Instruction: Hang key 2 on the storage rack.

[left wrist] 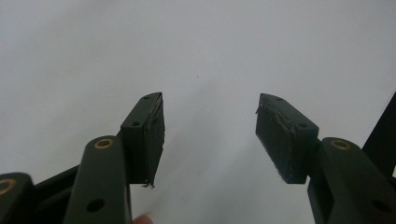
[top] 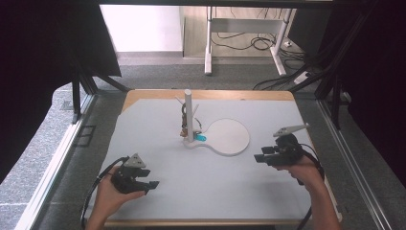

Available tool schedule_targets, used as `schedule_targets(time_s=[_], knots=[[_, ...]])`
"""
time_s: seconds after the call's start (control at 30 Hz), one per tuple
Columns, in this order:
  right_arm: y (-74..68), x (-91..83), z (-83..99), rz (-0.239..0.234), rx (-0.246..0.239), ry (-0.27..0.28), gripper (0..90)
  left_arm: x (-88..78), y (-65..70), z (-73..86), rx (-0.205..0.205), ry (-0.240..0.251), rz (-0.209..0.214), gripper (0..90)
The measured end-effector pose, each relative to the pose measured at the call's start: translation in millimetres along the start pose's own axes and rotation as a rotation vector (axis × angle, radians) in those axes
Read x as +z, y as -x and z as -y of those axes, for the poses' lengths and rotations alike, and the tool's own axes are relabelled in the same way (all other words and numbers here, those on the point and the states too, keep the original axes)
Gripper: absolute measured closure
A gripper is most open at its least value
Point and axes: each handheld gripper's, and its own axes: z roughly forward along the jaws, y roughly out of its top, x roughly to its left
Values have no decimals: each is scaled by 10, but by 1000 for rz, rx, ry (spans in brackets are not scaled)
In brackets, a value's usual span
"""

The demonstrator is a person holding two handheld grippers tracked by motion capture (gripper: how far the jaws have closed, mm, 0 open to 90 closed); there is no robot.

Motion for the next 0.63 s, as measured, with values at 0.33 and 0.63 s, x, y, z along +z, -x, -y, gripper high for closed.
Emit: schedule_targets(time_s=[0.33,0.63], knots=[[67,166,495,105,48,4,466,22,18,-2,9,-16,-4,426],[75,181,549,205,77,44,423,4,0,-5,7,-6,0,424]])
